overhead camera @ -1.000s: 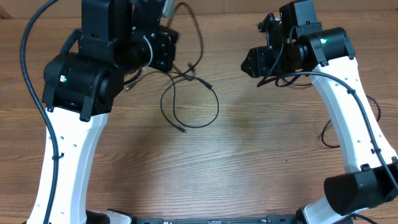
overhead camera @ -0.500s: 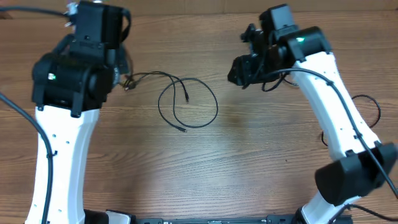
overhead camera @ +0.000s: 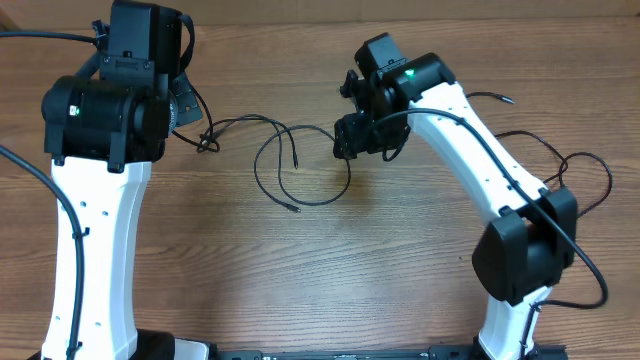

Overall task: Untangle cables
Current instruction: 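Grasp a cable strand at center with the right gripper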

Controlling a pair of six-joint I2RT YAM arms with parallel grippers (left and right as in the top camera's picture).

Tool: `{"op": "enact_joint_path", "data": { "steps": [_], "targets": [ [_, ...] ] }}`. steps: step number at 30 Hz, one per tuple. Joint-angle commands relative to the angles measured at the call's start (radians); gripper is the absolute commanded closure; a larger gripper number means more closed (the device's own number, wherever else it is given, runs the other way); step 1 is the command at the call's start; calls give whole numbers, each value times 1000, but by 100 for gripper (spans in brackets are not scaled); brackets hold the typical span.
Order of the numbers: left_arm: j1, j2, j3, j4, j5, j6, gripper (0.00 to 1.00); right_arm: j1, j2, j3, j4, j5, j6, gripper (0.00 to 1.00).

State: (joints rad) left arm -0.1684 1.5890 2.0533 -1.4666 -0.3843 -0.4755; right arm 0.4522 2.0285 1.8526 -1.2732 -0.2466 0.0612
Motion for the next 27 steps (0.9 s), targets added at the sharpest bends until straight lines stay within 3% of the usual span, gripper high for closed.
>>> {"op": "enact_joint_path", "data": {
  "steps": [1,17,27],
  "targets": [
    [-1,34,-5,-9,13,19,96,12,60,-2,4,73,65,35],
    [-2,154,-5,-44,45,19,96,31,230,-2,88,157,179,35],
    [-2,154,-5,-44,53,20,96,90,289,-2,152,345,179,37]
  ]
}}
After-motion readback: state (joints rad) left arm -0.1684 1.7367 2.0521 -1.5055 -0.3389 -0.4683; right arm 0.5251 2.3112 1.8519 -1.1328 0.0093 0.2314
